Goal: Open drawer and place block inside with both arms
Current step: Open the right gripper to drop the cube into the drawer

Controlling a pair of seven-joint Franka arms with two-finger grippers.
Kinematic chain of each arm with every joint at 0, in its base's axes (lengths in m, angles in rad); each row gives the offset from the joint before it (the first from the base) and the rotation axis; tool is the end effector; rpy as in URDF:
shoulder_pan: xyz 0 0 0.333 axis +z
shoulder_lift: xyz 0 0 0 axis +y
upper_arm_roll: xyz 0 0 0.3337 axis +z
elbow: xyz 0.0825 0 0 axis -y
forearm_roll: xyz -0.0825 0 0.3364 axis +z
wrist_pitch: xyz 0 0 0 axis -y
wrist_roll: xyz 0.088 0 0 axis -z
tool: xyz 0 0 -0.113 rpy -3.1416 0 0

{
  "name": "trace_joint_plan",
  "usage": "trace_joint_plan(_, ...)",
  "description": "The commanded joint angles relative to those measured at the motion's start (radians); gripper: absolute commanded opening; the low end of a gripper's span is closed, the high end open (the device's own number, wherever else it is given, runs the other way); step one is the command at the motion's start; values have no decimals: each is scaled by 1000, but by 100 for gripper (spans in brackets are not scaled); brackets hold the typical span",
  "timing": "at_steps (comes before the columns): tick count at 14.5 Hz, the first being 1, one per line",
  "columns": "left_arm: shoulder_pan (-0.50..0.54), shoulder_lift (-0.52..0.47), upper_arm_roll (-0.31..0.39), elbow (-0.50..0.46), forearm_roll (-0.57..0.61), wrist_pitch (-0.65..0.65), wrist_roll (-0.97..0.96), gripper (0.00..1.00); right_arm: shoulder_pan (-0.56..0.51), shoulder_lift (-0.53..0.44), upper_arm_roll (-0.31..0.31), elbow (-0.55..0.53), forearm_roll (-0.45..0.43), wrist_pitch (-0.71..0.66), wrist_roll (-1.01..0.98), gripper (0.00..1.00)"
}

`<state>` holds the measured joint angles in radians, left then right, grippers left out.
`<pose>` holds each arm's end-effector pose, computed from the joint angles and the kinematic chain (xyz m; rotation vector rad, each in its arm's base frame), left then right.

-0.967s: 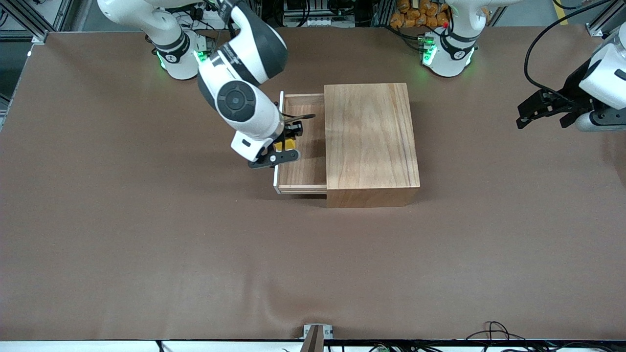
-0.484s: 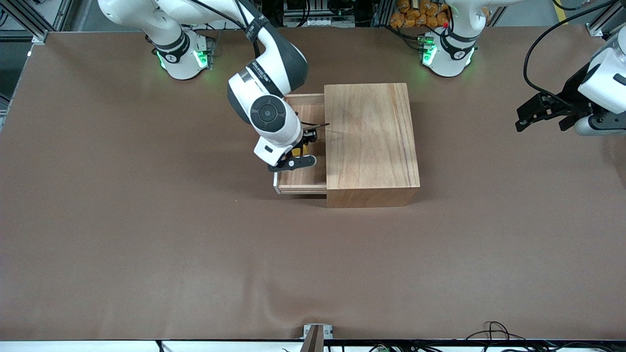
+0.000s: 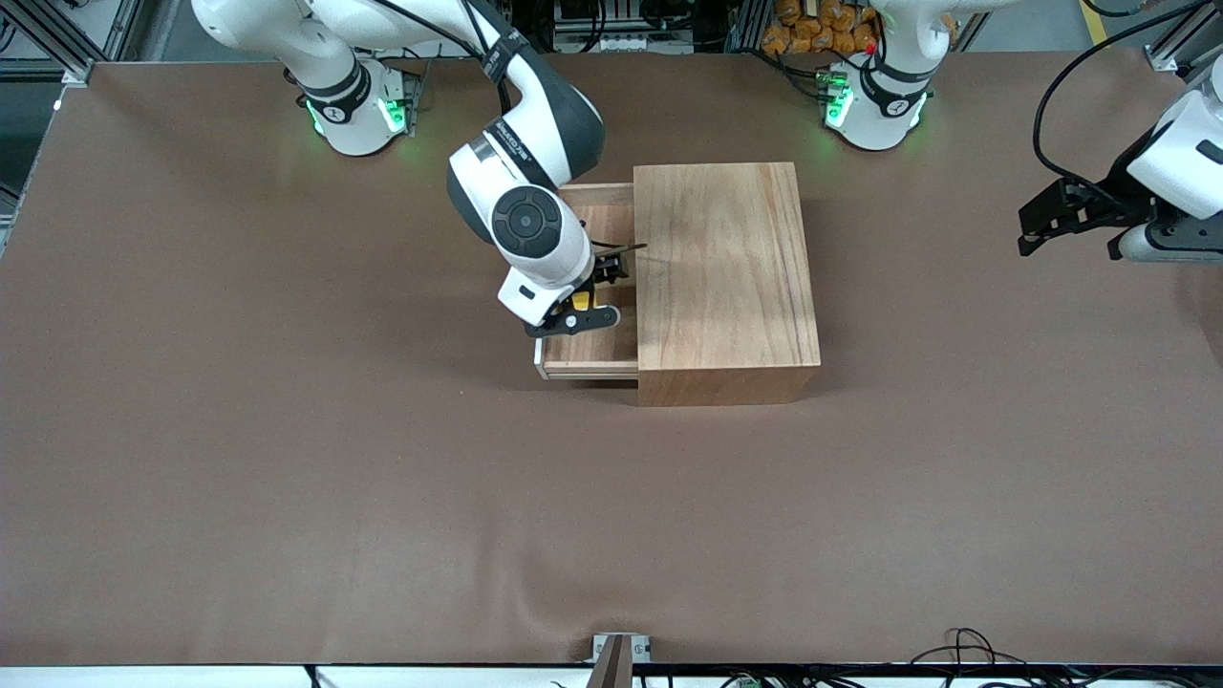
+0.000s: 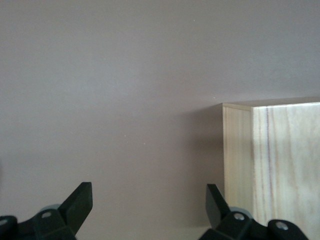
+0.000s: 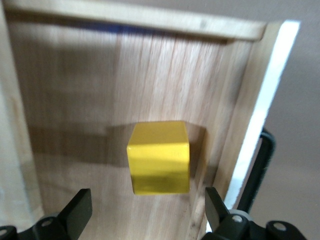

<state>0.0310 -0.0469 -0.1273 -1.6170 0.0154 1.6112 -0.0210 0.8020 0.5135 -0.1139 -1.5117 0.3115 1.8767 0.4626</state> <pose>0.4935 -0.0478 0.6435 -3.1198 0.1180 -0.0654 0.4749 0.4390 0.3887 -2.9958 -0.1803 0.3721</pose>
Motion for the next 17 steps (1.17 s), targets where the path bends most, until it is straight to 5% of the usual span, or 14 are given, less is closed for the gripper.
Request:
trace_joint_plan(1, 17, 27, -2, 35, 21, -4, 33, 100, -26, -70, -24, 5, 14, -33, 10, 100)
trace_joint_plan(6, 49, 36, 0, 37, 15, -2, 61, 100, -148, -156, -59, 15, -23, -163, -7, 100)
trace_joint_plan(17, 49, 38, -2, 37, 9, -4, 58, 100, -576, -398, -66, -102, -164, -286, -449, 100)
